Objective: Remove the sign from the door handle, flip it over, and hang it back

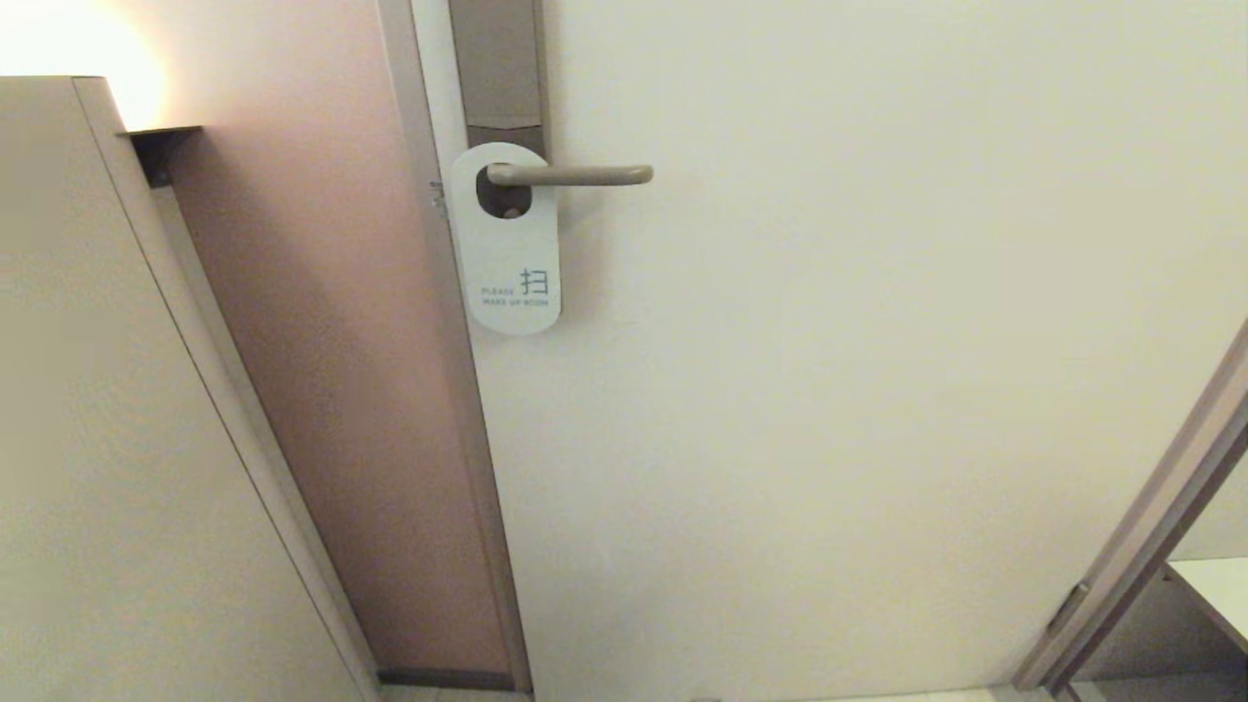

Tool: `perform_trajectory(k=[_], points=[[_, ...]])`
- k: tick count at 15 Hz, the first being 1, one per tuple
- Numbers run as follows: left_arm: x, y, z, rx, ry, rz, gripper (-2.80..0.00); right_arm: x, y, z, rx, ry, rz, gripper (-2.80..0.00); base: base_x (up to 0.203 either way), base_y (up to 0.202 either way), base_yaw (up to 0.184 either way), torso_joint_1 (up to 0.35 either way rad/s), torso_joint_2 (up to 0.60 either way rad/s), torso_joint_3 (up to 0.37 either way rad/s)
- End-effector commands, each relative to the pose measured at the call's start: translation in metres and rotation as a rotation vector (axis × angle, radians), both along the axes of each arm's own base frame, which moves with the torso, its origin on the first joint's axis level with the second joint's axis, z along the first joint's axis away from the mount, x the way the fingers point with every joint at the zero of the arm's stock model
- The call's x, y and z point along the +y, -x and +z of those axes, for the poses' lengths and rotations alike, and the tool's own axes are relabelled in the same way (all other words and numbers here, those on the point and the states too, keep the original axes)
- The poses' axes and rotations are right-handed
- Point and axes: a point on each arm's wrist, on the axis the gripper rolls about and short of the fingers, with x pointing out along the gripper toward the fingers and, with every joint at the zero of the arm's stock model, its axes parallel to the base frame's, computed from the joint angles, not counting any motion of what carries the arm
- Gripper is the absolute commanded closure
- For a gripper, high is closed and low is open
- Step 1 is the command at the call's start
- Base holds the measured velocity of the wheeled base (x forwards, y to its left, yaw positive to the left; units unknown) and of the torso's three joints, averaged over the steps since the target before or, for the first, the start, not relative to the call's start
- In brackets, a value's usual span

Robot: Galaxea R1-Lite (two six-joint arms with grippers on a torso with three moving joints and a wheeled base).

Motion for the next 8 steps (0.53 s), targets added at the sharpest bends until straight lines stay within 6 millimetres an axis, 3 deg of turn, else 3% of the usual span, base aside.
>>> perform_trajectory(k=[1,8], points=[[-0.0001,-0.0001,0.0,0.001,-0.001,0.0,0.0,0.0,-0.0001,0.0,0.001,0.001,0.001,0.0,0.0,0.0,0.0,0.0,0.0,0.0],[0.0,-0.0001,0.0,0.001,0.0,0.0,0.0,0.0,-0.0001,0.0,0.001,0.002,0.0,0.0,0.0,0.0,0.0,0.0,0.0,0.0]])
